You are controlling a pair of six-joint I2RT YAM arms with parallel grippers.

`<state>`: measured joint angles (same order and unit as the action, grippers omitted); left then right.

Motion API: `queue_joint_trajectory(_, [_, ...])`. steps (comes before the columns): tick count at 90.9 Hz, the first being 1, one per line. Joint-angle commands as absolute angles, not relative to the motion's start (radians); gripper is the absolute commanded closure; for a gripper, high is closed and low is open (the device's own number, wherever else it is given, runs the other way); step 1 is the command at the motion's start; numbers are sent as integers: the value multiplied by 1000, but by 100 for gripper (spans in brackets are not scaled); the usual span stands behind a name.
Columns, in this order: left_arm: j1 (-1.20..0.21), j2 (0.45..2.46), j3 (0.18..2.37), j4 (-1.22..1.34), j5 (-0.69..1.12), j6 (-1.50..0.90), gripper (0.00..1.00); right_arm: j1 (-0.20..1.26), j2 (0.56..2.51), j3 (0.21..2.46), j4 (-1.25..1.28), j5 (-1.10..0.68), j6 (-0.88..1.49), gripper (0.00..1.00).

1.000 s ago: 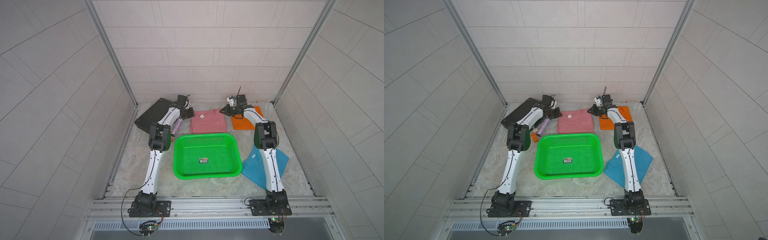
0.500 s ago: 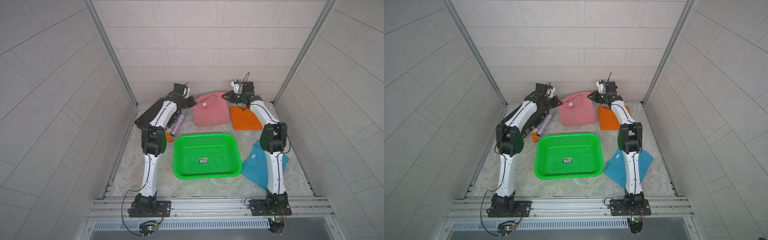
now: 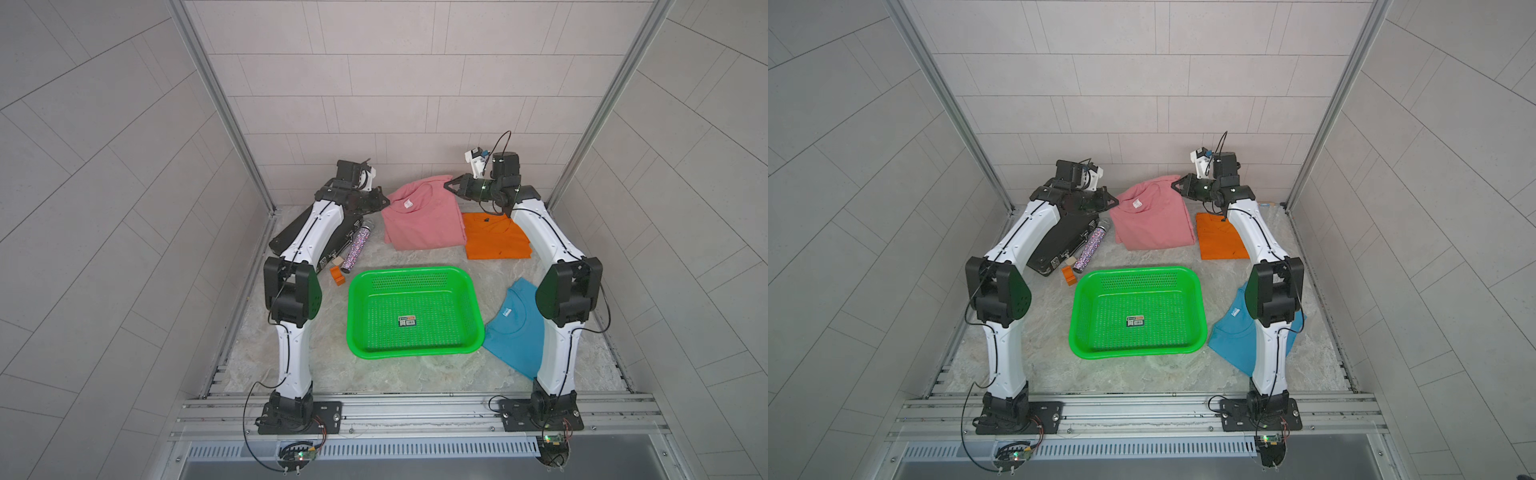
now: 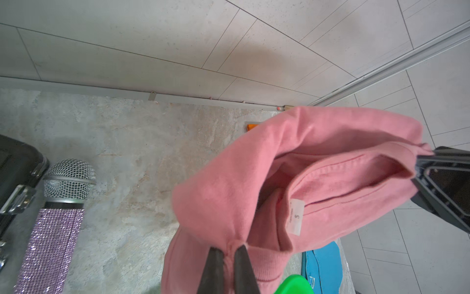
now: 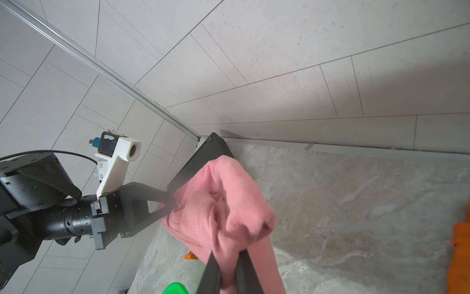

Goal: Put the folded t-shirts into the basket
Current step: Pick up the T-shirt from the center of the board, then place the T-shirt in the bin.

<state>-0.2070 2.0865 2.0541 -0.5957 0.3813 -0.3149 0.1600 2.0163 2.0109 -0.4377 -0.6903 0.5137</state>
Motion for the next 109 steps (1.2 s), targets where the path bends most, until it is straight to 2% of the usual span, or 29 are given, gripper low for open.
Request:
queue_joint_trajectory(1, [-188, 1989, 2004, -626, 409, -285, 100, 170, 1908, 1955, -414, -676, 508, 99])
queue_joint_trajectory(45, [-181, 1656, 1744, -870, 519, -252, 100, 315, 1482, 1483, -405, -531, 578, 100])
queue_joint_trajectory(73, [-190, 1485, 1523, -980, 599, -267, 100, 425, 1173, 1121, -348, -429, 723, 100])
queue_joint_trajectory(90, [-214, 1434, 1330, -982, 609, -279, 100, 465, 1091, 948, -333, -380, 759, 100])
queue_joint_trajectory(109, [-235, 1411, 1165, -923, 589, -307, 100, 467, 1085, 811, -275, -353, 775, 100])
